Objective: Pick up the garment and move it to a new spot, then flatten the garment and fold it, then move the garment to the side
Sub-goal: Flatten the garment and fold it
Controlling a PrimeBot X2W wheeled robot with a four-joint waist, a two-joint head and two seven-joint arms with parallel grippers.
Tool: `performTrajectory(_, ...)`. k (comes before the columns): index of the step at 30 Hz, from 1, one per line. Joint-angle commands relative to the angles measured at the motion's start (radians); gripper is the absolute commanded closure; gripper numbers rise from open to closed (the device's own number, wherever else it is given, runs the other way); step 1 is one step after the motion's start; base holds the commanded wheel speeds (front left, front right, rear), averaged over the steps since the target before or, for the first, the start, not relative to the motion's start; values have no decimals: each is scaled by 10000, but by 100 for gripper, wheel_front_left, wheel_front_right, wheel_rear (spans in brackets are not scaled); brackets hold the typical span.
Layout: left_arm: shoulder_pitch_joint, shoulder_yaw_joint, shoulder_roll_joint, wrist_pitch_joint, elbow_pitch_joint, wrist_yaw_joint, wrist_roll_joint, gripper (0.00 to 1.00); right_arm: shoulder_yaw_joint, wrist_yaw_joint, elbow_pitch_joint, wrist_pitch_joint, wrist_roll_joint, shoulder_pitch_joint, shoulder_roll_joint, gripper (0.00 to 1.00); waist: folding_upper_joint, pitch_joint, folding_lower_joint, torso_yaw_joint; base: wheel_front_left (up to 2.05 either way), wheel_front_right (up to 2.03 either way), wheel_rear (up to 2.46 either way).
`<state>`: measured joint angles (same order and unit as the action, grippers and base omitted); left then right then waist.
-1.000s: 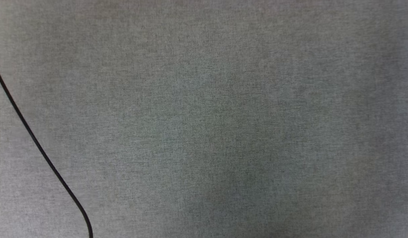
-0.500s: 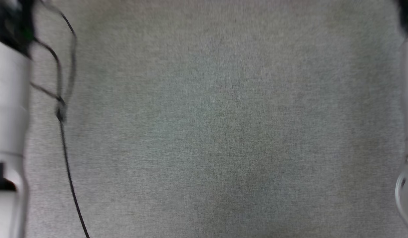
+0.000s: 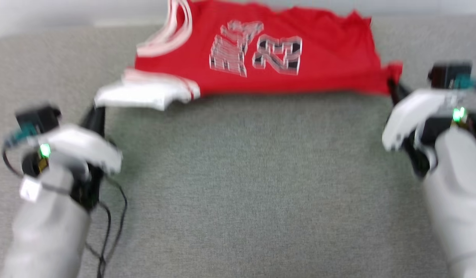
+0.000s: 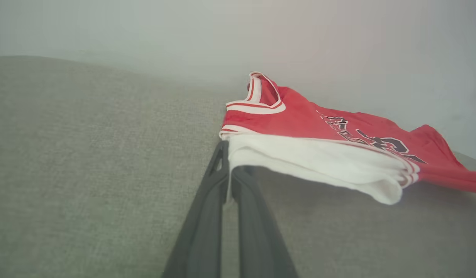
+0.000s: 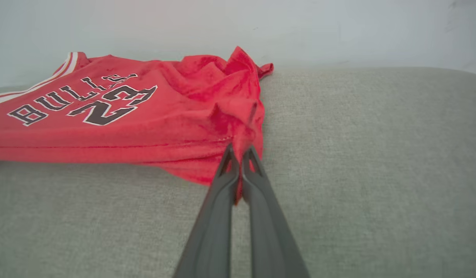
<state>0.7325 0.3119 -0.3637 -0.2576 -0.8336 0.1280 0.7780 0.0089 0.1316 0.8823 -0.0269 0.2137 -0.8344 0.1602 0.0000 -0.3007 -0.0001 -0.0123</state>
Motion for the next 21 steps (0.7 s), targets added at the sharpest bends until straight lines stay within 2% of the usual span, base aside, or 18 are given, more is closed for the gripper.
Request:
performTrajectory(1,-790,-119,-129,-66,228,-28,13,100,155,-17,-205,117,271,802,253,100,0,769,1,-93,0,0,0)
performTrajectory(3,-1153,-179,-165,-76,358,-60,30,100,222,-17,-351,189,401,1121,285,100,0,927,1,-105,0,0,0)
performTrajectory(4,-1971,-247,-236,-86,664,-172,-16,100,427,-20,-644,223,450,1877,432,100,0,1227,1,-91,0,0,0)
performTrajectory(10,-3903,-537,-308,-93,1894,-644,63,100,428,-20,-1837,245,401,3761,673,100,0,1778,1,-129,0,0,0)
performTrajectory(17,-6563,-1027,-496,60,4205,-1801,399,100,-284,-25,-4404,-321,195,6522,377,100,0,2147,1,-200,0,0,0)
performTrajectory(21,-7962,-1203,-670,408,5706,-2525,506,100,-923,-33,-6198,-877,56,8092,-89,100,0,2262,1,-293,0,0,0)
